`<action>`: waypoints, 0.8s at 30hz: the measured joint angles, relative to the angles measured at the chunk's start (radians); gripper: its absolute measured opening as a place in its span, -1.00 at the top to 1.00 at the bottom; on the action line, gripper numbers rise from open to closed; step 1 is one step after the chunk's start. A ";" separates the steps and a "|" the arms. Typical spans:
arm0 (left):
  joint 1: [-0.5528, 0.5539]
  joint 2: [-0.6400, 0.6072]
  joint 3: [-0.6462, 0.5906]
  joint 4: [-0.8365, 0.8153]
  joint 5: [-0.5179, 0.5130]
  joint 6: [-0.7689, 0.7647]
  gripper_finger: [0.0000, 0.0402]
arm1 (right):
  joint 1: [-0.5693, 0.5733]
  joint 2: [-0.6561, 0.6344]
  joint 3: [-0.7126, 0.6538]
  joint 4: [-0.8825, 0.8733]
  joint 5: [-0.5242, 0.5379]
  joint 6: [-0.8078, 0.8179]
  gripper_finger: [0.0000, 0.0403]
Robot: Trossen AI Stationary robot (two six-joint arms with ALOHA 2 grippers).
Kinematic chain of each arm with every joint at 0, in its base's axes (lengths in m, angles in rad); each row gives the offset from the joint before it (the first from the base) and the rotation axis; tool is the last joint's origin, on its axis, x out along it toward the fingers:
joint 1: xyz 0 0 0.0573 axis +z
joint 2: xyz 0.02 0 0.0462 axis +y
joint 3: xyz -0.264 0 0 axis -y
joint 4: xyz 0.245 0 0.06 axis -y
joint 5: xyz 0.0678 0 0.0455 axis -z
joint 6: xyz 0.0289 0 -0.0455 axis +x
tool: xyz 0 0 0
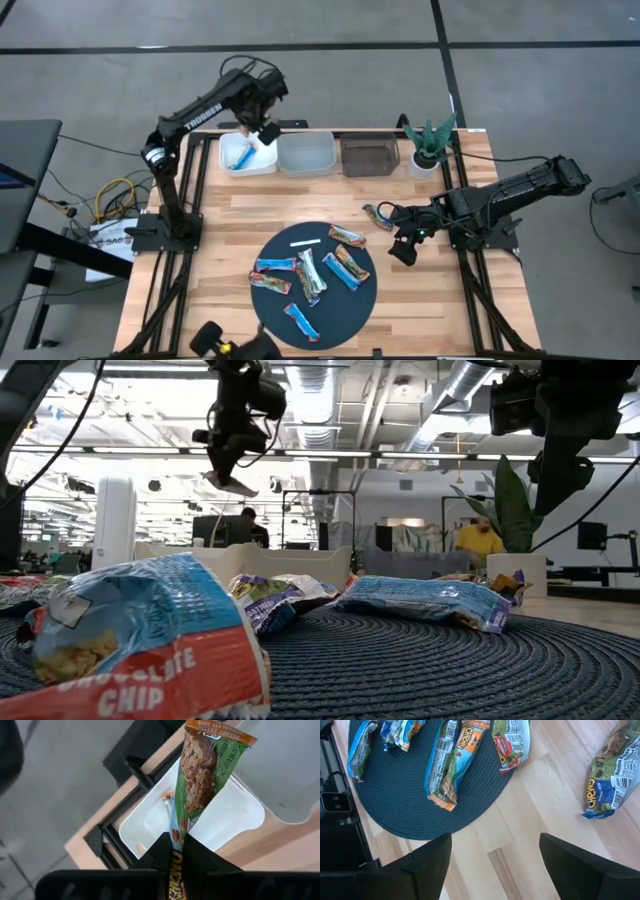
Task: Pick and place Granola Bars by type
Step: Put the orange granola bar into the white bin
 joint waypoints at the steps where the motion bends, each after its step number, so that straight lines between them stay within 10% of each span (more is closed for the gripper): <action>1: 0.015 0.000 0.000 0.000 0.030 0.000 0.93 | 0.000 0.000 0.000 0.000 0.000 0.002 -0.47; 24: 0.046 0.000 -0.197 -0.052 0.238 0.084 0.49 | 0.000 0.000 0.000 0.001 0.003 0.008 -0.47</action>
